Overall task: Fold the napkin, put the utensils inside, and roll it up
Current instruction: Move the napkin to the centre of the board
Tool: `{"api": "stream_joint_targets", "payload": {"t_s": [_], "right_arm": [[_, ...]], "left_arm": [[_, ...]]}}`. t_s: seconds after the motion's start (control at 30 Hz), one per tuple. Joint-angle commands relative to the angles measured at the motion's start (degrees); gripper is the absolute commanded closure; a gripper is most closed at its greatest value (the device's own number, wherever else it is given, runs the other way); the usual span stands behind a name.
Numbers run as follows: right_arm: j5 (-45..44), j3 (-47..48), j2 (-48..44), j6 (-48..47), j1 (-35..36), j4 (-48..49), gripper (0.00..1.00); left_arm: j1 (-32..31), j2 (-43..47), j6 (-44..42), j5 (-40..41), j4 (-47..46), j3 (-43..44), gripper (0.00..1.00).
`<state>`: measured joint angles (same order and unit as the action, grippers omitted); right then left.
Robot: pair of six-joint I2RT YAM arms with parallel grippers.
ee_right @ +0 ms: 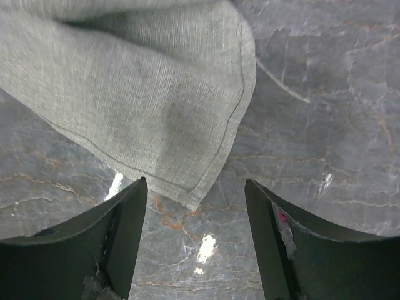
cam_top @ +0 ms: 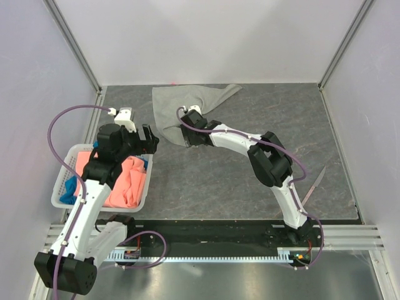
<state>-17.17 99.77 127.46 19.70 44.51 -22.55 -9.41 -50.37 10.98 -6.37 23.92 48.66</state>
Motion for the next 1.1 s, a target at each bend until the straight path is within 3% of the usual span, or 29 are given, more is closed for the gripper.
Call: {"api": "stream_joint_targets", "payload": {"t_s": [0.0, 0.27, 0.43, 0.57, 0.77, 0.93, 1.07], "right_arm": [[-4.5, 3.3, 1.6, -0.5, 1.4, -4.6, 0.29], [-1.4, 3.7, 4.0, 0.2, 1.3, -5.6, 0.35], [0.2, 3.9, 5.0, 0.7, 1.0, -5.5, 0.46], [0.6, 1.7, 4.3, 1.7, 0.0, -5.6, 0.6], [1.8, -4.7, -0.1, 3.1, -3.3, -5.7, 1.0], [0.8, -18.2, -11.5, 4.2, -7.9, -5.6, 1.0], [0.1, -30.3, -23.9, 4.6, -14.6, -5.9, 1.0]], "left_arm": [[-0.9, -0.3, -1.3, 0.0, -1.2, 0.1, 0.01], [-1.7, 0.1, -1.2, 0.4, -1.1, -0.1, 0.01], [-1.9, 0.4, -1.1, 0.5, -1.0, 0.0, 0.01], [-2.0, 0.6, -1.1, 0.6, -1.0, -0.1, 0.01], [-2.0, -0.4, -1.3, 1.6, -1.1, 0.1, 0.05], [-2.1, -4.5, 1.0, 1.4, -0.3, 3.6, 0.15], [-4.1, -9.6, 8.2, 3.6, -0.5, 6.0, 0.19]]}}
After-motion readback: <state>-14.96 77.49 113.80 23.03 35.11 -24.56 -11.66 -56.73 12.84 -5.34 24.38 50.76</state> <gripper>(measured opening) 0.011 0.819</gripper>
